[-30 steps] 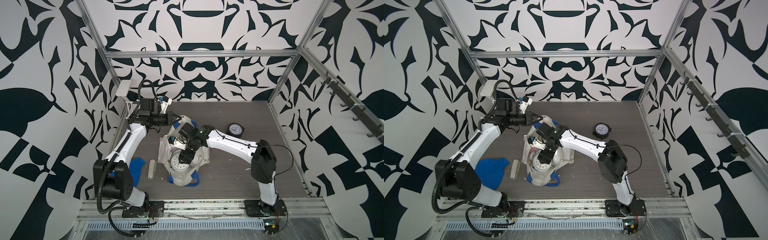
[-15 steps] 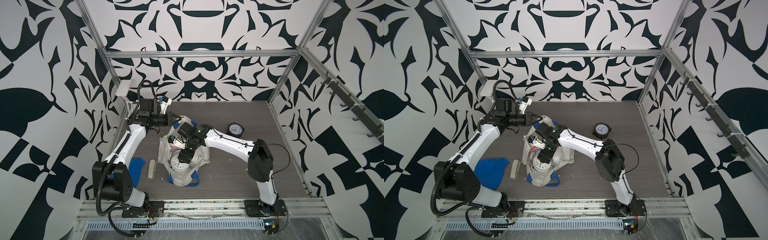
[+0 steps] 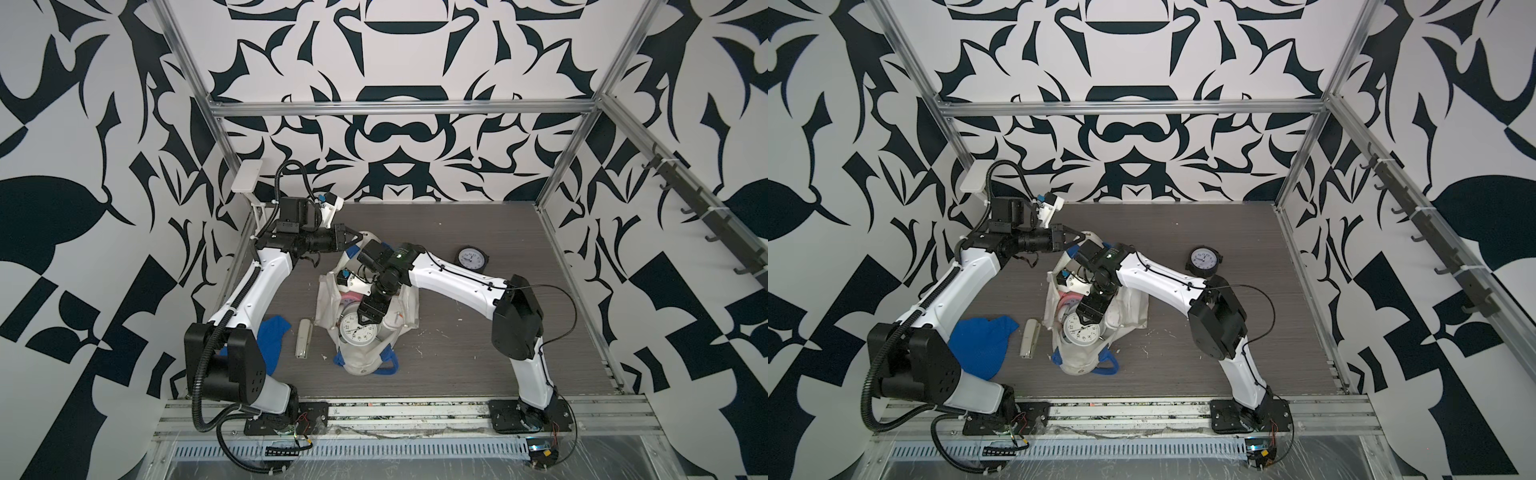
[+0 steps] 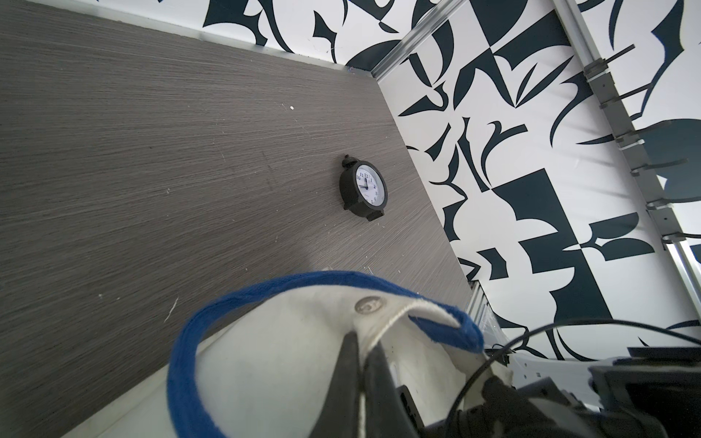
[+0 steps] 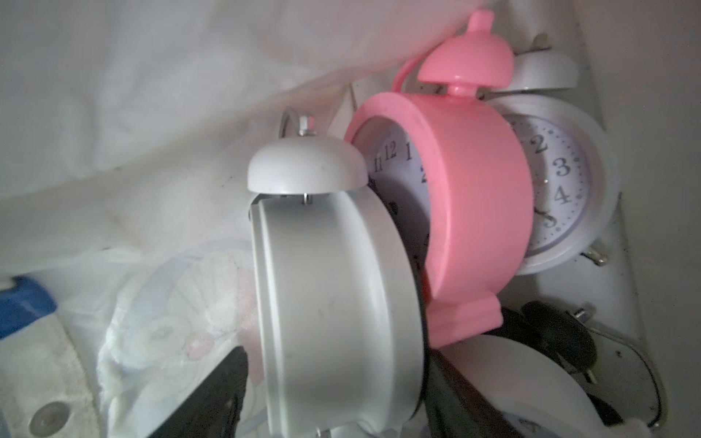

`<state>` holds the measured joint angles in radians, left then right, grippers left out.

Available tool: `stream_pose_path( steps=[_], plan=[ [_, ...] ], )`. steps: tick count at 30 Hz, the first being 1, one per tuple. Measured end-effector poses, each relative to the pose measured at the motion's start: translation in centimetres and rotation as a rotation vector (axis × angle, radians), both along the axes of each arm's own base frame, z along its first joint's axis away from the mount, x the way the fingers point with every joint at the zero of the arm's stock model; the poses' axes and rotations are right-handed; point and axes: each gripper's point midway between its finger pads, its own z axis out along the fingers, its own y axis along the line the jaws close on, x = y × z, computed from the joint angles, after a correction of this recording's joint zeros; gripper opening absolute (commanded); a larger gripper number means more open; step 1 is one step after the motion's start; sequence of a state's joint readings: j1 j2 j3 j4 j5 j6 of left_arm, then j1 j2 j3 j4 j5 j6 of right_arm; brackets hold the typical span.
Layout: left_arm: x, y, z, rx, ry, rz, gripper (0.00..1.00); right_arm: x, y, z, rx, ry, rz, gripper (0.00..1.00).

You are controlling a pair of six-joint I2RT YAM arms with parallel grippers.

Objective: Take the alarm clock out of the canvas bag
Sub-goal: Pick up the alarm from the canvas bag.

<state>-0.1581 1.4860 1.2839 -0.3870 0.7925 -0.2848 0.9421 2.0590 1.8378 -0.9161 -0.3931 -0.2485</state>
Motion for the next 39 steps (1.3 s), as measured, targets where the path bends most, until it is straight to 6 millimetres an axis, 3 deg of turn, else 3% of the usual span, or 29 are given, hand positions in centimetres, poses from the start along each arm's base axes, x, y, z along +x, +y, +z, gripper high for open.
stream_pose_path(
  steps=[8,21,25,27,32,36,39],
  plan=[
    [0.0,0.0,0.0,0.000,0.000,0.000,0.00,-1.5,0.1,0.8,0.030,0.043,0.027,0.67],
    [0.0,0.0,0.0,0.000,0.000,0.000,0.00,-1.5,0.8,-0.8,-0.030,-0.022,0.002,0.70],
    [0.0,0.0,0.0,0.001,0.000,0.001,0.00,-1.3,1.3,-1.7,-0.039,-0.027,0.002,0.63],
    [0.0,0.0,0.0,0.001,0.000,0.001,0.00,-1.3,1.4,-1.8,-0.037,-0.027,0.000,0.53],
    [0.1,0.0,0.0,0.003,0.000,0.004,0.00,-1.2,1.5,-1.6,-0.031,-0.029,-0.003,0.45],
    [0.2,0.1,-0.1,0.008,-0.002,0.010,0.00,-1.3,1.4,-0.7,-0.017,-0.038,-0.001,0.43],
    [0.3,0.3,-0.2,0.017,-0.003,0.021,0.00,-1.8,1.0,1.1,0.011,-0.053,0.007,0.40]
  ],
)
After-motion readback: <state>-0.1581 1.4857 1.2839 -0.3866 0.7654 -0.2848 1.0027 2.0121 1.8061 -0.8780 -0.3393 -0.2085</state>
